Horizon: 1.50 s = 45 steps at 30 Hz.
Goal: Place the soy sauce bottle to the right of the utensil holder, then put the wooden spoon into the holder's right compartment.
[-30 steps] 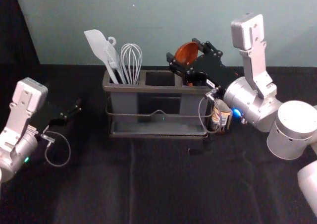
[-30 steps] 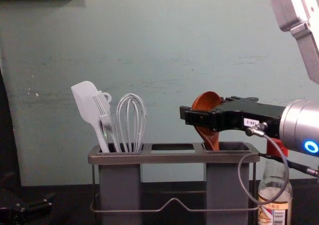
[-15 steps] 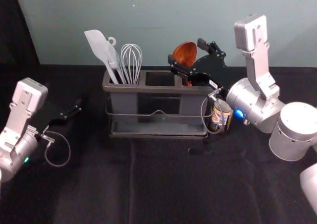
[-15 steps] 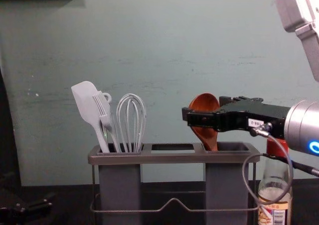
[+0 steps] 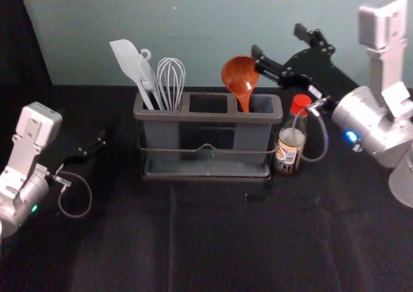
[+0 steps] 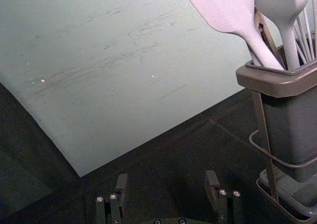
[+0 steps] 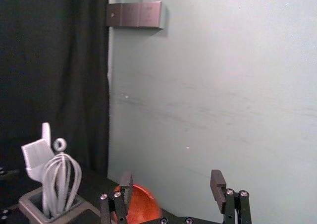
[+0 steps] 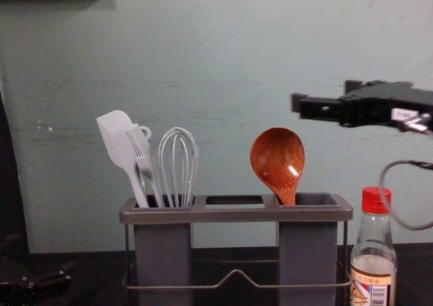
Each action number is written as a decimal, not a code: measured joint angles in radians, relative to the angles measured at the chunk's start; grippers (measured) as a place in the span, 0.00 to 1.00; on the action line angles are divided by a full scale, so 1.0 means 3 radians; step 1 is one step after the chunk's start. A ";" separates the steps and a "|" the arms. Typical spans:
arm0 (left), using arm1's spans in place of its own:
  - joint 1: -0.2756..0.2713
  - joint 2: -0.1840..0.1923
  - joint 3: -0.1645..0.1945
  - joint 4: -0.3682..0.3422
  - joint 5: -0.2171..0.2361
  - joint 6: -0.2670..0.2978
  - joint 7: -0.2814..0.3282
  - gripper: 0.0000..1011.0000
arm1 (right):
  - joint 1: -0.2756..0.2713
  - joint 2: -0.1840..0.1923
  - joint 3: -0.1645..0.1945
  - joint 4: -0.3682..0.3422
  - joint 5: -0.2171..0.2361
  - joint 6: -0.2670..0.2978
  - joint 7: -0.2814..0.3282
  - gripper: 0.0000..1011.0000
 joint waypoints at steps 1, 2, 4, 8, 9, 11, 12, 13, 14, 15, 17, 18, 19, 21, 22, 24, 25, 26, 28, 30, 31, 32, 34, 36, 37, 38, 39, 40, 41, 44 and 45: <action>0.0000 0.0000 0.0000 0.0000 0.0000 0.0000 0.0000 0.99 | -0.0018 0.0017 0.0022 -0.0026 0.0005 0.0002 -0.0005 0.99; 0.0000 0.0000 0.0000 0.0000 0.0000 0.0000 0.0000 0.99 | -0.0057 0.0046 0.0067 -0.0067 0.0016 0.0002 -0.0012 0.99; 0.0000 0.0000 0.0000 0.0000 0.0000 0.0000 0.0000 0.99 | -0.0113 0.0090 0.0151 -0.0104 0.0040 -0.0001 -0.0033 0.99; 0.0000 0.0000 0.0000 0.0000 0.0000 0.0000 0.0000 0.99 | -0.0212 0.0140 0.0298 -0.0132 0.0078 -0.0029 -0.0077 0.99; 0.0000 0.0000 0.0000 0.0000 0.0000 0.0000 0.0000 0.99 | -0.0230 0.0146 0.0327 -0.0135 0.0086 -0.0037 -0.0087 0.99; 0.0000 0.0000 0.0000 0.0000 0.0000 0.0000 0.0000 0.99 | -0.0273 0.0151 0.0394 -0.0136 0.0096 -0.0055 -0.0125 0.99; 0.0000 0.0000 0.0000 0.0000 0.0000 0.0000 0.0000 0.99 | -0.0316 0.0150 0.0458 -0.0136 0.0102 -0.0072 -0.0168 0.99; 0.0000 0.0000 0.0000 0.0000 0.0000 0.0000 0.0000 0.99 | -0.0333 0.0147 0.0480 -0.0135 0.0102 -0.0080 -0.0190 0.99; 0.0000 0.0000 0.0000 0.0000 0.0000 0.0000 0.0000 0.99 | -0.0376 0.0136 0.0540 -0.0126 0.0092 -0.0092 -0.0250 0.99; 0.0000 0.0000 0.0000 0.0000 0.0000 0.0000 0.0000 0.99 | -0.0391 0.0132 0.0561 -0.0122 0.0082 -0.0095 -0.0276 0.99; 0.0000 0.0000 0.0000 0.0000 0.0000 0.0000 0.0000 0.99 | -0.0440 0.0108 0.0621 -0.0098 0.0010 -0.0099 -0.0384 0.99; 0.0000 0.0000 0.0000 0.0000 0.0000 0.0000 0.0000 0.99 | -0.0453 0.0100 0.0637 -0.0084 -0.0020 -0.0096 -0.0421 0.99; 0.0000 0.0000 0.0000 0.0000 0.0000 0.0000 0.0000 0.99 | -0.0462 0.0095 0.0648 -0.0073 -0.0043 -0.0091 -0.0449 0.99; 0.0000 0.0000 0.0000 0.0000 0.0000 0.0000 0.0000 0.99 | -0.0486 0.0075 0.0673 -0.0013 -0.0131 -0.0049 -0.0541 0.99; 0.0000 0.0000 0.0000 0.0000 0.0000 0.0000 0.0000 0.99 | -0.0490 0.0070 0.0677 0.0011 -0.0158 -0.0031 -0.0563 0.99; 0.0000 0.0000 0.0000 0.0000 0.0000 0.0000 0.0000 0.99 | -0.0495 0.0057 0.0680 0.0089 -0.0230 0.0019 -0.0613 0.99; 0.0000 0.0000 0.0000 0.0000 0.0000 0.0000 0.0000 0.99 | -0.0495 0.0054 0.0677 0.0125 -0.0252 0.0033 -0.0625 0.99; 0.0000 0.0000 0.0000 0.0000 0.0000 0.0000 0.0000 0.99 | -0.0494 0.0051 0.0671 0.0165 -0.0281 0.0054 -0.0634 0.99; 0.0000 0.0000 0.0000 0.0000 0.0000 0.0000 0.0000 0.99 | -0.0484 0.0048 0.0647 0.0271 -0.0337 0.0099 -0.0637 0.99; 0.0000 0.0000 0.0000 0.0000 0.0000 0.0000 0.0000 0.99 | -0.0473 0.0045 0.0623 0.0349 -0.0374 0.0120 -0.0634 0.99; 0.0000 0.0000 0.0000 0.0000 0.0000 0.0000 0.0000 0.99 | -0.0462 0.0045 0.0598 0.0430 -0.0413 0.0138 -0.0632 0.99; 0.0000 0.0000 0.0000 0.0000 0.0000 0.0000 0.0000 0.99 | -0.0455 0.0045 0.0582 0.0471 -0.0434 0.0145 -0.0625 0.99; 0.0000 0.0000 0.0000 0.0000 0.0000 0.0000 0.0000 0.99 | -0.0432 0.0044 0.0542 0.0592 -0.0484 0.0156 -0.0587 0.99; 0.0000 0.0000 0.0000 0.0000 0.0000 0.0000 0.0000 0.99 | -0.0415 0.0040 0.0522 0.0663 -0.0505 0.0152 -0.0560 0.99; 0.0000 0.0000 0.0000 0.0000 0.0000 0.0000 0.0000 0.99 | -0.0403 0.0031 0.0504 0.0729 -0.0520 0.0130 -0.0529 0.99; 0.0000 0.0000 0.0000 0.0000 0.0000 0.0000 0.0000 0.99 | -0.0398 0.0027 0.0498 0.0758 -0.0526 0.0113 -0.0517 0.99; 0.0000 0.0000 0.0000 0.0000 0.0000 0.0000 0.0000 0.99 | -0.0393 0.0022 0.0495 0.0793 -0.0532 0.0088 -0.0501 0.99; 0.0000 0.0000 0.0000 0.0000 0.0000 0.0000 0.0000 0.99 | -0.0384 0.0014 0.0491 0.0846 -0.0535 0.0014 -0.0464 0.99; 0.0000 0.0000 0.0000 0.0000 0.0000 0.0000 0.0000 0.99 | -0.0381 0.0009 0.0490 0.0873 -0.0535 -0.0028 -0.0446 0.99; 0.0000 0.0000 0.0000 0.0000 0.0000 0.0000 0.0000 0.99 | -0.0378 -0.0023 0.0509 0.0978 -0.0522 -0.0280 -0.0387 0.99; 0.0000 0.0000 0.0000 0.0000 0.0000 0.0000 0.0000 0.99 | -0.0378 -0.0033 0.0520 0.0999 -0.0511 -0.0347 -0.0372 0.99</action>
